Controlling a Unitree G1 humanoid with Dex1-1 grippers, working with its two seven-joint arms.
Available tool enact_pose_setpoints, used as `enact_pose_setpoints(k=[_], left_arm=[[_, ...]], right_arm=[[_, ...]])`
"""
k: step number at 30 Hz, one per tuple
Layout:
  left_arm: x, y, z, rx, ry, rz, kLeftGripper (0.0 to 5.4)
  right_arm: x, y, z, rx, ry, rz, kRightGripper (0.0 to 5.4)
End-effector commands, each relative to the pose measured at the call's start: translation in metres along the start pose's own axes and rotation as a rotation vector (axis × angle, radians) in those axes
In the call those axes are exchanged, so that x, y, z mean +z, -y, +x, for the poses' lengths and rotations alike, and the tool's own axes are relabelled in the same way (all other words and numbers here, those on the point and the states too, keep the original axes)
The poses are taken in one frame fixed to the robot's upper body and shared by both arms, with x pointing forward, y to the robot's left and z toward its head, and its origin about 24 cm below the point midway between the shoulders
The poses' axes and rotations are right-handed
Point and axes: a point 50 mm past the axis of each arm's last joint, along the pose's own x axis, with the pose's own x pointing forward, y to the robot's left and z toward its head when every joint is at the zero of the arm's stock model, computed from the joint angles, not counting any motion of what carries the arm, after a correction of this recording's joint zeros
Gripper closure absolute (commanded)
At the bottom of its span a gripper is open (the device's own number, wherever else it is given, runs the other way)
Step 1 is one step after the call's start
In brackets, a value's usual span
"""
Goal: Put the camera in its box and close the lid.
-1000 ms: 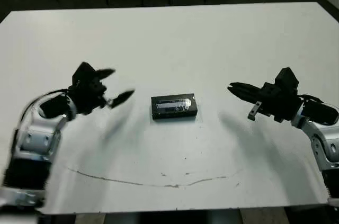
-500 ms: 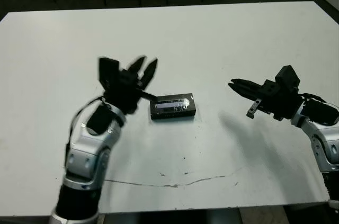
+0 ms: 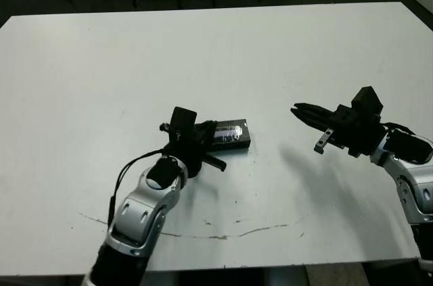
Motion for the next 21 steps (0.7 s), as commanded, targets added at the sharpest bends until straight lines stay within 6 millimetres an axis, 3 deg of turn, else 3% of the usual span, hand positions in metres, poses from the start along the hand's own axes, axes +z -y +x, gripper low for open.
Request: enact_pose_setpoints(k=[1, 9, 21], left_arm=[[-0.031, -0.004, 0.002, 0.029, -0.126, -0.031, 5.38], [-0.043, -0.003, 0.000, 0.010, -0.170, -0.019, 5.38], [-0.026, 0.007, -0.015, -0.062, -0.144, -0.024, 5.38]], right_arm=[[-0.005, -0.003, 0.000, 0.008, -0.016, 0.016, 5.40], [-0.005, -0.005, -0.002, 0.012, -0.021, 0.022, 5.40], [-0.002, -0.011, -0.002, 0.025, -0.024, 0.039, 5.40]])
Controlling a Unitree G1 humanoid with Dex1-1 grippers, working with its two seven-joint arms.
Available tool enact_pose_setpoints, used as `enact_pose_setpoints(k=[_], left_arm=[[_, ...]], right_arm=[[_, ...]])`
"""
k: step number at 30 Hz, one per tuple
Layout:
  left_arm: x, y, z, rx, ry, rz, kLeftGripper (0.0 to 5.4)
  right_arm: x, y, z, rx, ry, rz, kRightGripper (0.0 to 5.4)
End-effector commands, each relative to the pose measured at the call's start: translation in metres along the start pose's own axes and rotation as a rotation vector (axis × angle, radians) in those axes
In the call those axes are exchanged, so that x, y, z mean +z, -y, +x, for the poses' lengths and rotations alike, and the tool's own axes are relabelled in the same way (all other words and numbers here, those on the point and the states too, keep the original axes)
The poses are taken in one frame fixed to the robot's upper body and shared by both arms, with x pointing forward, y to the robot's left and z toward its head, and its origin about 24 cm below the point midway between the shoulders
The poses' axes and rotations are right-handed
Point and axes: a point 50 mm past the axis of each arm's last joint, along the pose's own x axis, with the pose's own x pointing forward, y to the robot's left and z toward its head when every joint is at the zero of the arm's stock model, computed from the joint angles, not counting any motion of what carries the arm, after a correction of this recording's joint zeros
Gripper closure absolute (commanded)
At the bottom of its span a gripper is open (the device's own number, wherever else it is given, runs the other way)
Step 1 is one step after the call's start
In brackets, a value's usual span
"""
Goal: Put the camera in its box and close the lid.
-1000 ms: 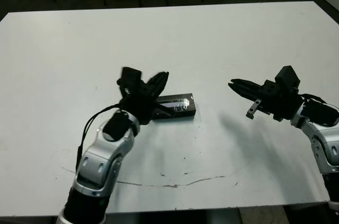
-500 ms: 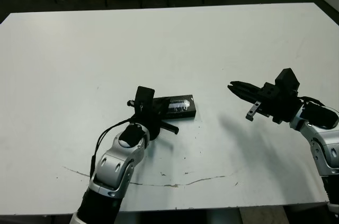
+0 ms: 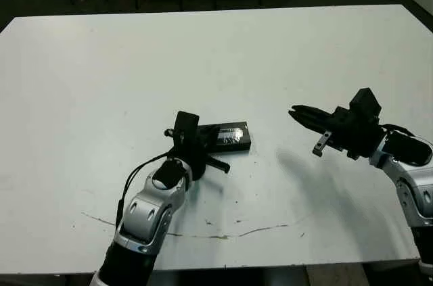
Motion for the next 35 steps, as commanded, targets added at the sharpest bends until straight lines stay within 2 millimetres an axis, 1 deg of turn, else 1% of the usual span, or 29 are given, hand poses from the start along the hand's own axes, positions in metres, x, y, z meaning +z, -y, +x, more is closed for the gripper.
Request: enact_pose_setpoints(k=[1, 4, 6, 9, 15, 18, 20, 24, 26, 27, 28, 31, 33, 35], left_arm=[[-0.018, 0.000, -0.013, -0.028, -0.099, -0.020, 5.38], [-0.004, 0.003, -0.027, -0.054, -0.011, -0.021, 5.38], [0.007, 0.003, -0.037, -0.050, 0.084, -0.008, 5.38], [0.021, -0.005, -0.049, -0.004, 0.217, 0.022, 5.38], [0.043, -0.035, -0.066, 0.105, 0.371, 0.116, 5.38], [0.049, -0.051, -0.074, 0.175, 0.418, 0.150, 5.38], [0.053, -0.061, -0.080, 0.221, 0.456, 0.203, 5.38], [0.051, -0.078, -0.086, 0.307, 0.546, 0.328, 5.38], [0.044, -0.088, -0.084, 0.364, 0.591, 0.403, 5.38], [0.038, -0.095, -0.081, 0.395, 0.598, 0.400, 5.38], [0.032, -0.100, -0.078, 0.423, 0.598, 0.375, 5.38], [0.015, -0.112, -0.068, 0.506, 0.560, 0.212, 5.38], [0.010, -0.113, -0.064, 0.527, 0.555, 0.130, 5.38], [0.009, -0.110, -0.061, 0.532, 0.561, 0.083, 5.38]], right_arm=[[-0.006, -0.004, -0.002, 0.000, -0.022, 0.031, 5.40], [-0.005, -0.004, -0.003, -0.016, -0.016, 0.041, 5.40], [-0.005, -0.005, -0.003, -0.029, 0.007, 0.037, 5.40], [-0.004, -0.006, -0.002, -0.084, 0.027, 0.038, 5.40], [0.005, -0.013, -0.003, -0.249, 0.028, 0.057, 5.40], [0.004, -0.012, -0.003, -0.284, 0.051, 0.115, 5.40], [0.003, -0.013, -0.002, -0.309, 0.060, 0.147, 5.40], [0.004, -0.020, 0.000, -0.385, 0.077, 0.118, 5.40], [0.004, -0.024, 0.002, -0.432, 0.095, 0.106, 5.40], [0.004, -0.027, 0.003, -0.461, 0.107, 0.098, 5.40], [0.003, -0.029, 0.005, -0.484, 0.117, 0.092, 5.40], [-0.002, -0.037, 0.011, -0.551, 0.135, 0.103, 5.40], [-0.006, -0.039, 0.014, -0.568, 0.151, 0.113, 5.40], [-0.009, -0.041, 0.017, -0.578, 0.157, 0.126, 5.40]])
